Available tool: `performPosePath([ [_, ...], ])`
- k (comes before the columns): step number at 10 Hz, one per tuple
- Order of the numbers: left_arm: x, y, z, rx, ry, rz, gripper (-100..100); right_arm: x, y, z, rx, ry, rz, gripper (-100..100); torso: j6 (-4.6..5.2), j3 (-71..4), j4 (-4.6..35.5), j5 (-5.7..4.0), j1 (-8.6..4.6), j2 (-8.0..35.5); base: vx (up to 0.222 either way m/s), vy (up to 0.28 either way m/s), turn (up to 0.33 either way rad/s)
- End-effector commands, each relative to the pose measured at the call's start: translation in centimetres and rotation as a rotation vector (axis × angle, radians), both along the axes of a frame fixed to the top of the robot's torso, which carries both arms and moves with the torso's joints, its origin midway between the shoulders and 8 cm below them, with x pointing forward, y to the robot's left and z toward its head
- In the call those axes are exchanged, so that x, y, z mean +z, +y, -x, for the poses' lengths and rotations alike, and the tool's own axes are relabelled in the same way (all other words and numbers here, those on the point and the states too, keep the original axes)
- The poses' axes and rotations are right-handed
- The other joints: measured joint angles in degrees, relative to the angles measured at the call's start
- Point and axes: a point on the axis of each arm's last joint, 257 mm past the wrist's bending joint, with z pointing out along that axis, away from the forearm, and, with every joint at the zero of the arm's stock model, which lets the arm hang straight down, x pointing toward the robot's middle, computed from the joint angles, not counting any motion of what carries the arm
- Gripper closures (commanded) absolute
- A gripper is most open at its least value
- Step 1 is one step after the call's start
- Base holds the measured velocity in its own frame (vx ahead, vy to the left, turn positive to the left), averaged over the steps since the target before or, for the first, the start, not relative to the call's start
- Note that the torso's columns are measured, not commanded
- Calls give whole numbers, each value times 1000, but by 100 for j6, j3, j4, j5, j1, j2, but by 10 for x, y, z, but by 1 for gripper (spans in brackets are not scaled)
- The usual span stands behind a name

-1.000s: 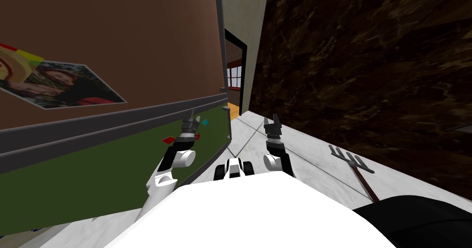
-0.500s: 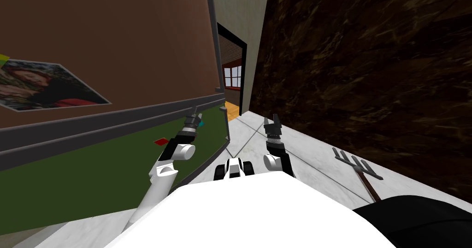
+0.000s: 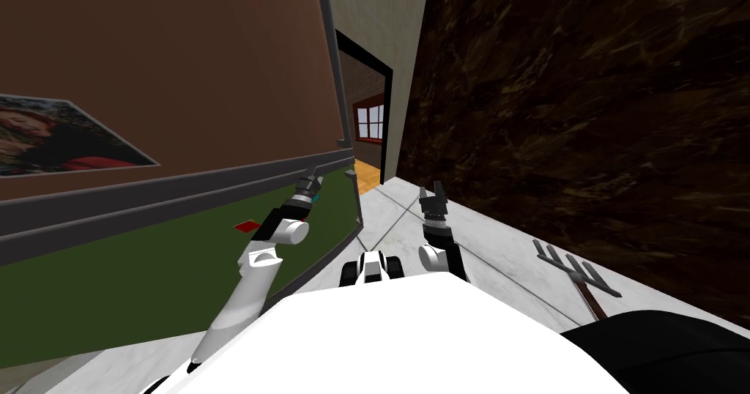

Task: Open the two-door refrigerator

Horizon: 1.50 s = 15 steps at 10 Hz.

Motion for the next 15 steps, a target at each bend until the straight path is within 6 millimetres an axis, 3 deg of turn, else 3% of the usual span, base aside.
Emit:
performPosePath([
  [1, 9, -3, -18, -13, 28, -47, -100, 0, 0, 0, 0, 0, 0, 0, 0, 0, 0, -1, -8, 0, 21, -117, 65],
  [15, 35, 1, -75, -26, 175, -238, -100, 0, 0, 0, 0, 0, 0, 0, -1, -4, -1, 0, -2, -6, 22, -80, 35],
])
